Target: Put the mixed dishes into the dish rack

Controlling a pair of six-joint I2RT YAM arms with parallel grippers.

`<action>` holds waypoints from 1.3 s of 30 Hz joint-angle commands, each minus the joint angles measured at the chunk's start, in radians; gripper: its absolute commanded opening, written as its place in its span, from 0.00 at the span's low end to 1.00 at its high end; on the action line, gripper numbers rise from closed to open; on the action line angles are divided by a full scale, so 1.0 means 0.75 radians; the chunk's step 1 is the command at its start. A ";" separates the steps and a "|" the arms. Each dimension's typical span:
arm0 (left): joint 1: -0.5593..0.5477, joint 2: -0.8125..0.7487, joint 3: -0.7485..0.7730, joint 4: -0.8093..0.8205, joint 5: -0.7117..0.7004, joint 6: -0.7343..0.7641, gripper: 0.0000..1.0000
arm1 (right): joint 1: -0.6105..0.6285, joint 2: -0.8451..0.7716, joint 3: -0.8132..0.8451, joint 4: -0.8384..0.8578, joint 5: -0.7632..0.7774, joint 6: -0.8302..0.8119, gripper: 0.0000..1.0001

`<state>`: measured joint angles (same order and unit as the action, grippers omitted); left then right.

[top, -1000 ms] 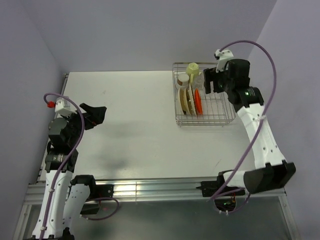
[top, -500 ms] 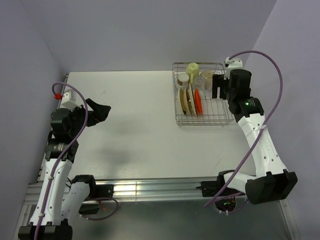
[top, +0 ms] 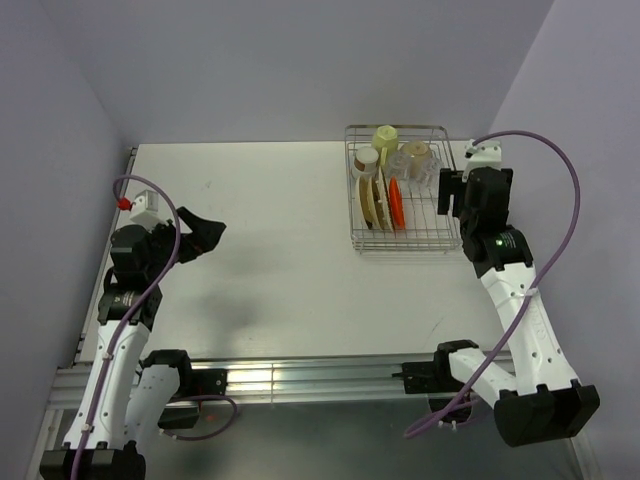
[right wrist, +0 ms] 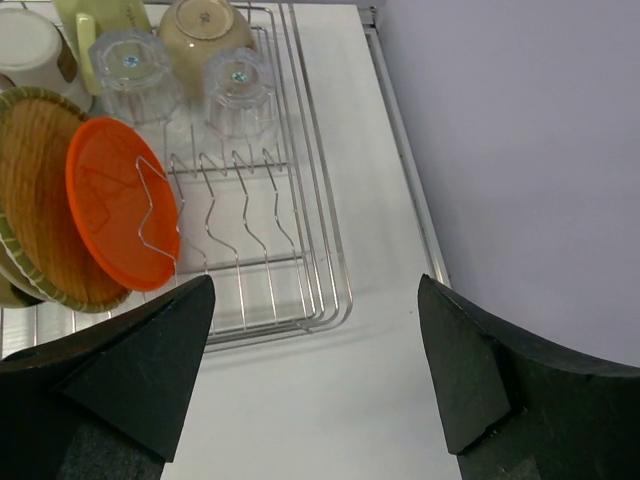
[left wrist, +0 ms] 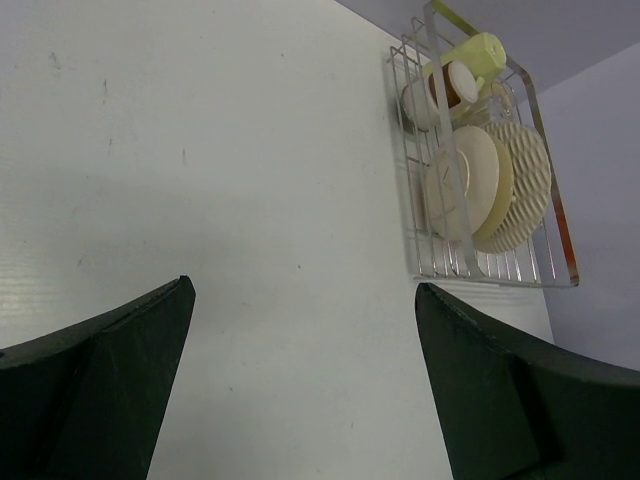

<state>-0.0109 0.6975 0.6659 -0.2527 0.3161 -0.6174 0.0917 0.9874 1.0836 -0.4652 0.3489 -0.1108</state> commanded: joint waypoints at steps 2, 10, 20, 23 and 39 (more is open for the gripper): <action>0.000 -0.018 -0.006 0.026 0.004 -0.036 0.99 | -0.008 -0.104 -0.090 0.107 0.087 0.007 0.89; 0.002 -0.065 0.020 -0.066 -0.023 -0.042 0.99 | -0.008 -0.116 -0.183 0.134 0.236 0.082 0.93; 0.002 -0.175 -0.021 -0.103 -0.033 -0.134 0.99 | -0.008 -0.198 -0.218 0.146 0.204 0.092 1.00; 0.000 -0.188 -0.010 -0.133 -0.035 -0.122 0.99 | -0.008 -0.218 -0.242 0.154 0.189 0.099 1.00; 0.000 -0.216 0.008 -0.166 -0.053 -0.097 0.99 | -0.008 -0.196 -0.224 0.142 0.189 0.127 1.00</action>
<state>-0.0109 0.5404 0.6567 -0.3946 0.2897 -0.6991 0.0910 0.8455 0.9066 -0.4026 0.4808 -0.0257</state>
